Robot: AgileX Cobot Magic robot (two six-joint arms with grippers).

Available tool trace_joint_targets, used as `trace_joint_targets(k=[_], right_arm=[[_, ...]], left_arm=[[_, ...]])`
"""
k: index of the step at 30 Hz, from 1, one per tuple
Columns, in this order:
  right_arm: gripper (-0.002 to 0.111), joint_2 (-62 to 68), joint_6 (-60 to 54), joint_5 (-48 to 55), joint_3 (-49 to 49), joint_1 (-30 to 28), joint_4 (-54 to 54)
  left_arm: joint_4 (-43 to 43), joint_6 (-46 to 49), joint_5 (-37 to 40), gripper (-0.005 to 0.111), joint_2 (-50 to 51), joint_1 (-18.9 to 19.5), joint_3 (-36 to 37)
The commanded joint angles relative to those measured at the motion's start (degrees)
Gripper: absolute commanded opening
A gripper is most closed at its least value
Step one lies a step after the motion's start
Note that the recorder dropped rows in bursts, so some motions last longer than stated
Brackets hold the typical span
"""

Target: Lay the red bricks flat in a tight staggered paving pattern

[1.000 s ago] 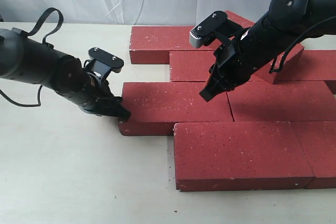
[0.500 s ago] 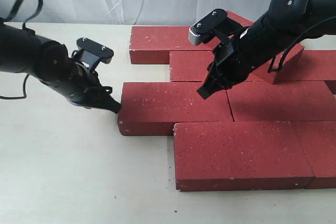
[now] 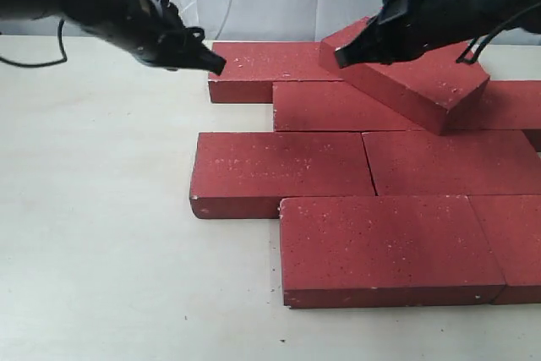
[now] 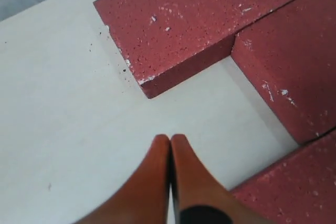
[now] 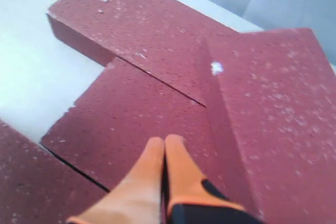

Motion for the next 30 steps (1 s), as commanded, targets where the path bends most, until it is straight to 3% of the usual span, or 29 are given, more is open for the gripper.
trace_joint_targets(k=[1, 4, 7, 9, 11, 13, 15, 18, 21, 24, 27, 28, 30], right_arm=[[-0.001, -0.58, 9.47, 14.19, -5.54, -10.84, -5.66], [-0.001, -0.47, 16.69, 22.36, -7.59, -17.32, -14.93], [-0.001, 0.03, 22.53, 17.06, -7.59, -21.24, -23.56], [-0.001, 1.84, 22.65, 11.38, -8.89, -21.54, -23.9], [-0.001, 7.0, 21.9, 16.47, -15.98, -21.54, -23.9], [-0.001, 14.1, 16.4, 26.83, -28.75, -21.54, -23.5], [-0.001, 20.79, 12.89, 37.21, -42.39, -23.32, -19.7], [-0.001, 31.71, 1.0, 50.15, -60.94, -26.85, -0.91], [0.001, 38.05, -0.6, 50.15, -67.08, -26.52, 1.34], [0.022, 41.56, -0.6, 50.15, -69.41, -25.43, 1.7], [0.063, 43.56, -1.64, 50.15, -69.98, -24.53, 3.65], [0.072, 43.87, -1.91, 50.15, -69.98, -24.4, 3.65], [0.071, 44.39, -1.91, 50.15, -69.98, -23.85, 3.65]], left_arm=[[0.7, 2.78, 8.72, 0.0, 5.26, 0.29, -12.9], [0.7, 8.44, 12.96, 0.0, 10.73, 0.44, -24.28], [-0.07, 11.43, 23.4, 0.0, 18.06, 1.88, -35.82], [-2.51, 11.56, 23.97, 0.0, 19.79, 2.38, -37.07], [-3.32, 11.65, 25.68, 0.0, 20.46, 2.38, -36.94], [-5.11, 14.71, 32.12, 0.0, 20.19, 2.38, -34.97], [-10.09, 16.62, 33.29, 0.0, 18.82, 2.95, -29.8], [-16.77, 21.62, 26.92, 0.0, 14.14, 4.5, -16.05], [-17.98, 22.16, 17.49, 0.0, 7.85, 5.25, -3.71], [-18.42, 22.16, 12.53, 0.0, 3.16, 5.25, 3.89], [-18.42, 22.16, 8.9, 0.0, -0.66, 5.25, 9.38], [-18.42, 22.16, 7.05, 0.0, -1.67, 5.25, 11.06], [-17.77, 22.16, 3.08, 0.0, -3.02, 5.25, 13.67]])
